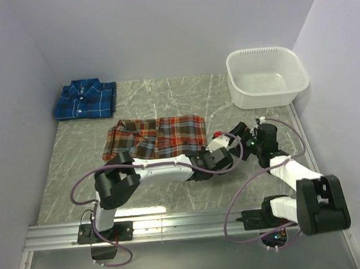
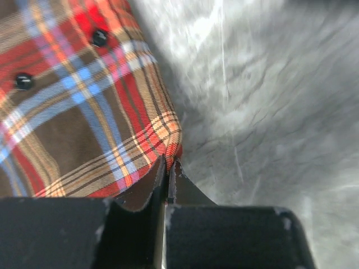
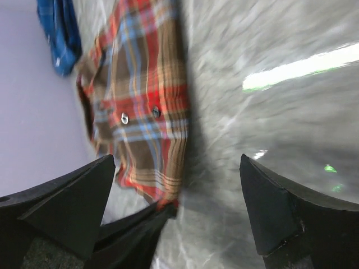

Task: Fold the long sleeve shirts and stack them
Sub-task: Fold the shirt

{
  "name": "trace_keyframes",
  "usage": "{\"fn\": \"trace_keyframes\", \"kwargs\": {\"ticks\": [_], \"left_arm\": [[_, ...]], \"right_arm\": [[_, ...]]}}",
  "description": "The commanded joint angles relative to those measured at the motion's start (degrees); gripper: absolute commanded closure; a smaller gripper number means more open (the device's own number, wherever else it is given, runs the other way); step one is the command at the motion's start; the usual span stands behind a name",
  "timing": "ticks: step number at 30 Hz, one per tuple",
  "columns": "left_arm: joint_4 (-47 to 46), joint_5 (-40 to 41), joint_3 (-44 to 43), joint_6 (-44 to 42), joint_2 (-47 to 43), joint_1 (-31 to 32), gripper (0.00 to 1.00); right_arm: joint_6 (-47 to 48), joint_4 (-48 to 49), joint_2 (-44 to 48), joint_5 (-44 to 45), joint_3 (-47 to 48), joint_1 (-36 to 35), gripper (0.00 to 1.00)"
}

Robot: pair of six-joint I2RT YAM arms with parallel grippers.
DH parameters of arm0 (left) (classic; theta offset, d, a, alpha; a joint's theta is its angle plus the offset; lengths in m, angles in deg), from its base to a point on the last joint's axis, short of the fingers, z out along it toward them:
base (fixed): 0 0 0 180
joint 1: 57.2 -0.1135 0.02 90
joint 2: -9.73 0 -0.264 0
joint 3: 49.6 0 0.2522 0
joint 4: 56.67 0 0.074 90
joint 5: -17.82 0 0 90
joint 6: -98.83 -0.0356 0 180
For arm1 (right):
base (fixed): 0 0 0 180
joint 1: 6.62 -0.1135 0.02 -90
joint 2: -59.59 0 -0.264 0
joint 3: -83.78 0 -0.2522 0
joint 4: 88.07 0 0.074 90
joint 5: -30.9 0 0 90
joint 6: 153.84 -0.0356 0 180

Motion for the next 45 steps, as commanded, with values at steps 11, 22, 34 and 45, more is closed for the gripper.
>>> {"fn": "trace_keyframes", "kwargs": {"ticks": [11,22,34,45], "left_arm": [[-6.07,-6.60,1.94,5.33,-10.36,-1.26,0.94],[-8.35,-10.99,0.88,9.10,-10.00,-1.35,0.82],[-7.57,-12.92,7.03,14.73,-23.52,-5.12,0.24],[-4.22,-20.83,20.12,13.85,-39.79,-33.32,0.23]], "right_arm": [[-12.83,28.40,-25.31,-5.83,2.83,-10.81,0.05],[-13.72,32.72,-34.92,-4.60,8.10,-13.71,0.34],[0.68,15.25,-32.38,-1.79,13.02,-11.96,1.00],[23.36,-22.90,-26.13,12.86,33.67,-11.78,1.00]]}}
